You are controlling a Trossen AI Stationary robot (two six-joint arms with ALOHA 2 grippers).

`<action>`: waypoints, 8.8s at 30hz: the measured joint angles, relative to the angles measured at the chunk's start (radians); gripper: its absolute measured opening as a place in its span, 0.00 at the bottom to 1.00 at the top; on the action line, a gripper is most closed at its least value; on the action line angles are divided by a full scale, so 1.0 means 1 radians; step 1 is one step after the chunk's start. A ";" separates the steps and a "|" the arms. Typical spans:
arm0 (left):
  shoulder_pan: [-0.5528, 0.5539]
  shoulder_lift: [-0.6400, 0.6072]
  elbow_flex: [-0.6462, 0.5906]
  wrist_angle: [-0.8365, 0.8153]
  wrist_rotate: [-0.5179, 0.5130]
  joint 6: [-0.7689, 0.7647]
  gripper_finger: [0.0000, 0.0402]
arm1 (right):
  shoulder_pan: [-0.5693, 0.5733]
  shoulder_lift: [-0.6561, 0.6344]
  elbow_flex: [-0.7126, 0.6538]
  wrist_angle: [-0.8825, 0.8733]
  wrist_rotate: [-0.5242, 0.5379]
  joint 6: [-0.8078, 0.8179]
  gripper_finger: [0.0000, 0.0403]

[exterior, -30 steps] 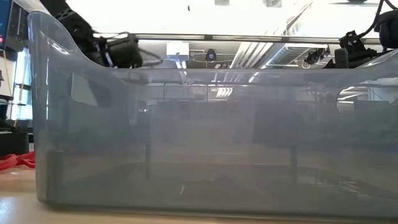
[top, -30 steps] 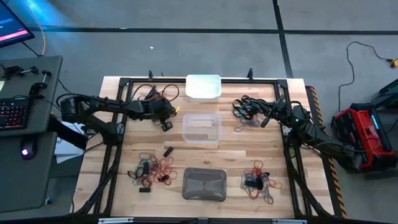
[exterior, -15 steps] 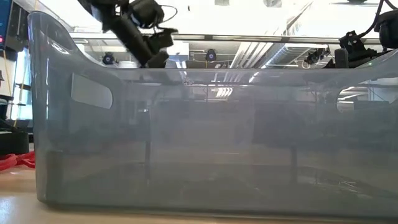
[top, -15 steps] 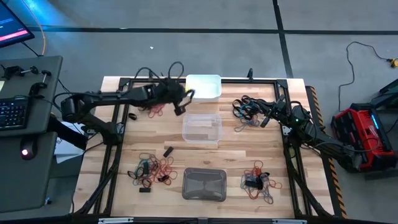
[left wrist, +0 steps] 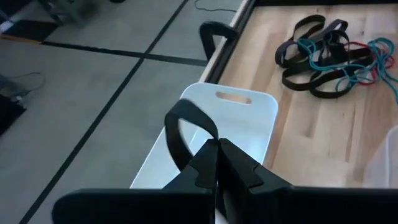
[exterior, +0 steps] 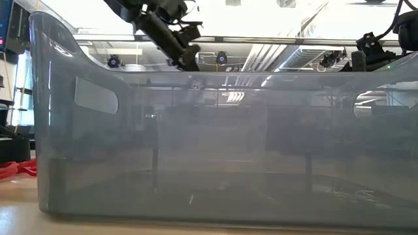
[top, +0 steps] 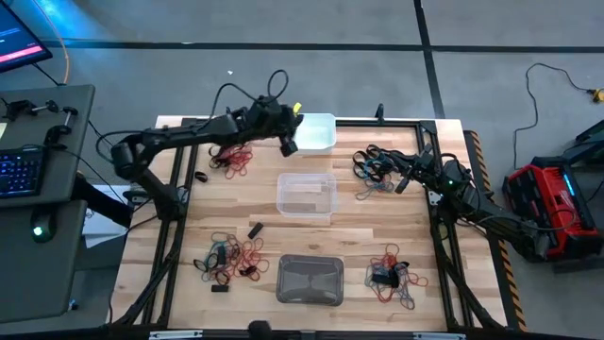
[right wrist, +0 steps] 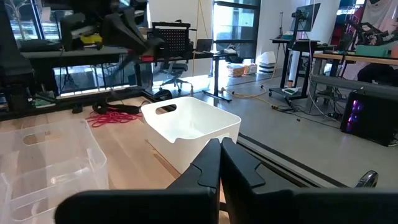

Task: Sort rubber bands into baskets
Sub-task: Put the black rubber band into the white bin, then put the red rubber band into the transparent bin

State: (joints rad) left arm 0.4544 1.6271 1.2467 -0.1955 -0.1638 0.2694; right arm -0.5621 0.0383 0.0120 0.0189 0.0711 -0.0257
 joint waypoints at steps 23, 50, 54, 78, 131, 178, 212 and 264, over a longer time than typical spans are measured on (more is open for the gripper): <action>0.096 0.356 0.235 -0.142 0.215 0.083 0.00 | 0.000 0.000 0.000 0.000 0.000 0.000 0.00; 0.082 0.298 0.234 -0.129 0.204 0.105 0.15 | 0.000 0.001 0.000 0.000 0.000 0.000 0.00; 0.082 0.240 0.168 -0.068 0.204 0.099 0.02 | 0.000 0.001 0.000 0.000 0.000 0.000 0.00; 0.249 -0.346 -0.365 -0.236 0.069 -0.104 0.00 | 0.000 0.001 0.000 0.000 0.000 0.000 0.00; 0.476 -0.019 -0.412 -0.270 0.055 -0.135 0.22 | 0.000 0.001 0.000 0.000 0.000 0.000 0.00; 0.242 -0.206 -0.147 -0.291 -0.018 -0.108 0.00 | 0.000 0.000 0.000 0.000 0.000 0.000 0.00; 0.109 0.236 0.282 -0.203 0.032 0.115 0.00 | 0.000 0.000 0.000 0.000 0.000 0.000 0.00; -0.125 -0.023 -0.386 0.757 0.311 -0.023 0.23 | 0.000 0.001 0.000 0.000 0.000 0.000 0.00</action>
State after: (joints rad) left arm 0.3290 1.6038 0.8607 0.5611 0.1474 0.2469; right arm -0.5621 0.0391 0.0124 0.0189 0.0711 -0.0257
